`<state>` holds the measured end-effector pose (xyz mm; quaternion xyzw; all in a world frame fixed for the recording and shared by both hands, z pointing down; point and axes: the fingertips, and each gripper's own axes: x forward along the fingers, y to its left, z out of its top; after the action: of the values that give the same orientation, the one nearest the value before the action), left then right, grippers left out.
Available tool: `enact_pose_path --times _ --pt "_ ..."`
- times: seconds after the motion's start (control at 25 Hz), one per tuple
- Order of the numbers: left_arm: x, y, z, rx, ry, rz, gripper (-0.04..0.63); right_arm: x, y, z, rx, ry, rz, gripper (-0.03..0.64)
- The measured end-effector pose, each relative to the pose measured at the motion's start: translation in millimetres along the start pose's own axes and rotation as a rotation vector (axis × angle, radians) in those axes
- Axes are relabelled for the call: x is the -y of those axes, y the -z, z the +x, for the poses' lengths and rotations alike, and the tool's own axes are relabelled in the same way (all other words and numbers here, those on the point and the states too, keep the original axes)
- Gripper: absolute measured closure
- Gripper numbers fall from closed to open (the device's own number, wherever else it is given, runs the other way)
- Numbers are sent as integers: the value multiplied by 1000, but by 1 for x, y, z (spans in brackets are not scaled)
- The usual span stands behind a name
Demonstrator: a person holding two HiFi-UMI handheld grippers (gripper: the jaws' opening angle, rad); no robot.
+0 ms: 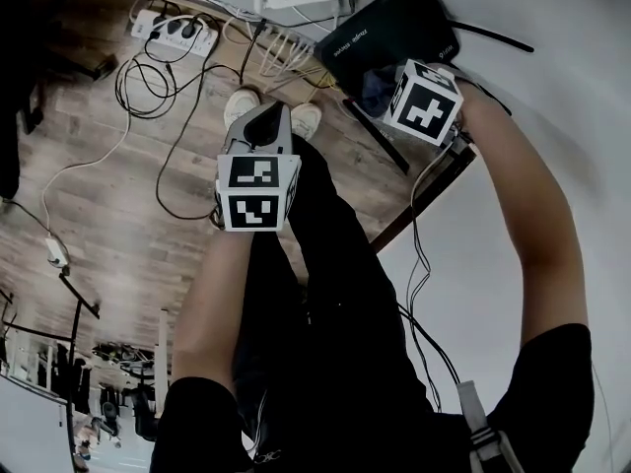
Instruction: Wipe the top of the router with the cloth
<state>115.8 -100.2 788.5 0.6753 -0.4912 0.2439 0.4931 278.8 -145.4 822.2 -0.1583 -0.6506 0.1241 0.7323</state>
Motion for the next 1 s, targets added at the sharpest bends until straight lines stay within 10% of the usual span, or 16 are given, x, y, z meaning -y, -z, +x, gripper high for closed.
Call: enact_pose_path --times 1.0 --pt "-8 -16 3 -26 34 61 595 115 84 -25 -151 349 413 594"
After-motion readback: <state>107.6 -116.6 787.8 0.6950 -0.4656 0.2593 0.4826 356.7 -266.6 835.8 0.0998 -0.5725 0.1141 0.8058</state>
